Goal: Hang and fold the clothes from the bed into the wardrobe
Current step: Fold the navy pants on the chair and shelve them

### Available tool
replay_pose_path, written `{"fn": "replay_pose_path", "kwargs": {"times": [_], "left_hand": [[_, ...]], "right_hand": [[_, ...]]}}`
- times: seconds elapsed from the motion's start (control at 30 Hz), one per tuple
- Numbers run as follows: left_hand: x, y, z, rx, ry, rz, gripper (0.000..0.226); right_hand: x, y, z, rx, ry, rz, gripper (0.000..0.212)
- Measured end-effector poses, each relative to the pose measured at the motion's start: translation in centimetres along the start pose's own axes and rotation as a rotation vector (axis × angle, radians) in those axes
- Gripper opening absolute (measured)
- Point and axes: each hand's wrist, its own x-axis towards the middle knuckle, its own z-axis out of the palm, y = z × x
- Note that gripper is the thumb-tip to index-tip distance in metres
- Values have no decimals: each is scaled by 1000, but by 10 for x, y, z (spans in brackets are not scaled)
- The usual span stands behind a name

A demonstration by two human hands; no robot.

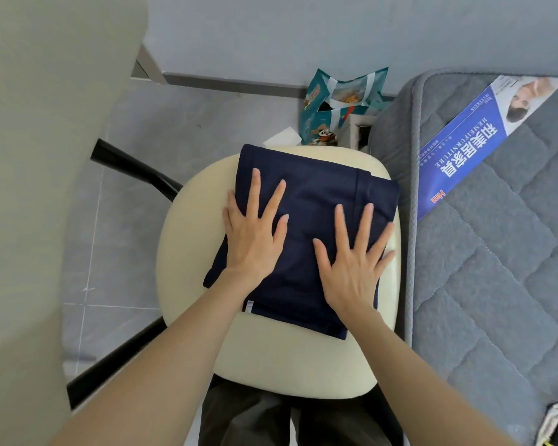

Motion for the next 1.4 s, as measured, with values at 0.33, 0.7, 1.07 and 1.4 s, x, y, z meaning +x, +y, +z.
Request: {"fn": "replay_pose_path", "kwargs": {"times": [0.33,0.7,1.07,1.4], "left_hand": [[-3,3,-15,-407,54,-340,90],[-12,1,-17,-567,-12,-317,85],[-106,41,-73,-899,167,-449,67],[-243,76,-167,-994,394,-361,70]], "right_hand": [[-5,-16,-9,373,196,409,97],[4,-19,-21,576,43,270,91],[-53,4,-97,597,59,29,78],[-175,13,-196,737,90,-256,76]]}}
